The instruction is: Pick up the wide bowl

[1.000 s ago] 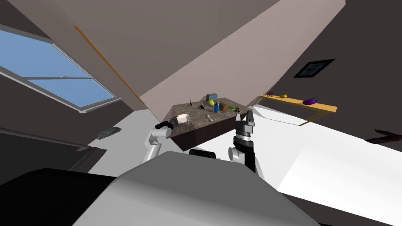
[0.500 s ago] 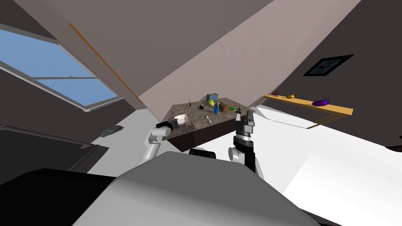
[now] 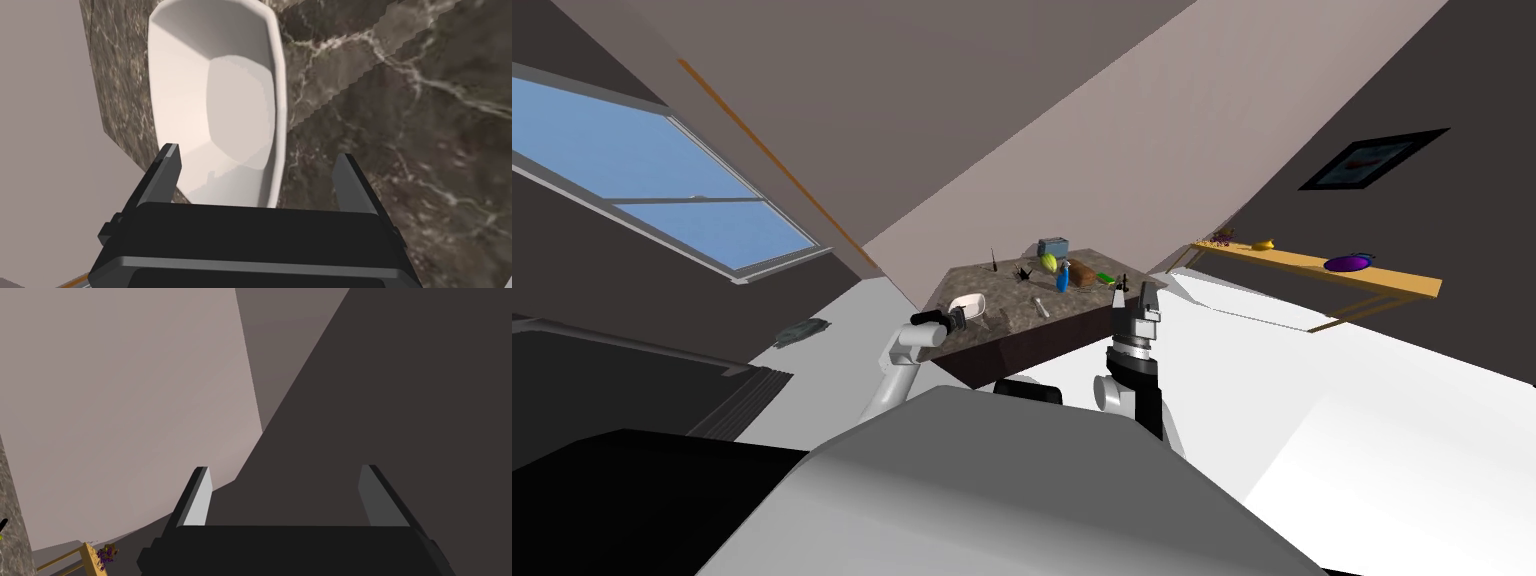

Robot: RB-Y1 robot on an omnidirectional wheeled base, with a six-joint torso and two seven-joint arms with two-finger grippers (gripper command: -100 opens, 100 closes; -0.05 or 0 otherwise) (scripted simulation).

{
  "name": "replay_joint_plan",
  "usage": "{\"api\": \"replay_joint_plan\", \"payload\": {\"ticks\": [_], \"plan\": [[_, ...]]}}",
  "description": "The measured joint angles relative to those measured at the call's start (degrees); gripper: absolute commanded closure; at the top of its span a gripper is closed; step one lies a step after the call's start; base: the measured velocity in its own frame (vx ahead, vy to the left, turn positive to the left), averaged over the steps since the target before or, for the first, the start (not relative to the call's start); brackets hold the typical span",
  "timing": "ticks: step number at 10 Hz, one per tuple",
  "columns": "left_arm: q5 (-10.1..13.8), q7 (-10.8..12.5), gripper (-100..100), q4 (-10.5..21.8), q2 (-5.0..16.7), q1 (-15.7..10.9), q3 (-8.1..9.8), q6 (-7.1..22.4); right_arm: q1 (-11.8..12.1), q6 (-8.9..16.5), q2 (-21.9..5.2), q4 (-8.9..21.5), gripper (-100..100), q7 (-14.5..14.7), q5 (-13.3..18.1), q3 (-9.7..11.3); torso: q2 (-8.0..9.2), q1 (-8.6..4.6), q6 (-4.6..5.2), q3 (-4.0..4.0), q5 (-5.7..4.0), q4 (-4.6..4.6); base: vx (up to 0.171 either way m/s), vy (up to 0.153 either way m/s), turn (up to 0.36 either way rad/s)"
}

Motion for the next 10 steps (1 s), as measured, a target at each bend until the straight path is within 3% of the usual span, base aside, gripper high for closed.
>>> {"api": "replay_joint_plan", "payload": {"ticks": [3, 4, 8, 9, 10], "plan": [[-0.6, -0.5, -100, 3.0, -0.5, -0.9, -0.33, -2.2, 0.0, 0.0, 0.0, 0.0, 0, 0.0, 0.0, 0.0, -0.07, 0.08, 0.00, -0.04, 0.02, -0.01, 0.027, 0.008, -0.014], [-0.6, -0.5, 100, 3.1, -0.5, -0.9, -0.35, -2.4, 0.0, 0.0, 0.0, 0.0, 0, 0.0, 0.0, 0.0, -0.01, 0.06, 0.00, -0.01, 0.02, 0.00, 0.000, 0.000, 0.000], [-0.6, -0.5, 100, 3.1, -0.5, -0.9, -0.34, -2.3, 0.0, 0.0, 0.0, 0.0, 0, 0.0, 0.0, 0.0, 0.09, 0.02, 0.00, 0.06, -0.01, 0.03, 0.000, 0.000, 0.000], [-0.6, -0.5, 0, 3.1, -0.5, -0.9, -0.35, -2.3, 0.0, 0.0, 0.0, 0.0, 0, 0.0, 0.0, 0.0, 0.10, 0.01, 0.00, 0.07, -0.01, 0.04, 0.000, 0.000, 0.000], [-0.6, -0.5, 100, 3.1, -0.5, -0.9, -0.35, -2.3, 0.0, 0.0, 0.0, 0.0, 0, 0.0, 0.0, 0.0, 0.11, 0.00, 0.00, 0.08, -0.02, 0.05, -0.021, -0.008, 0.020]]}}
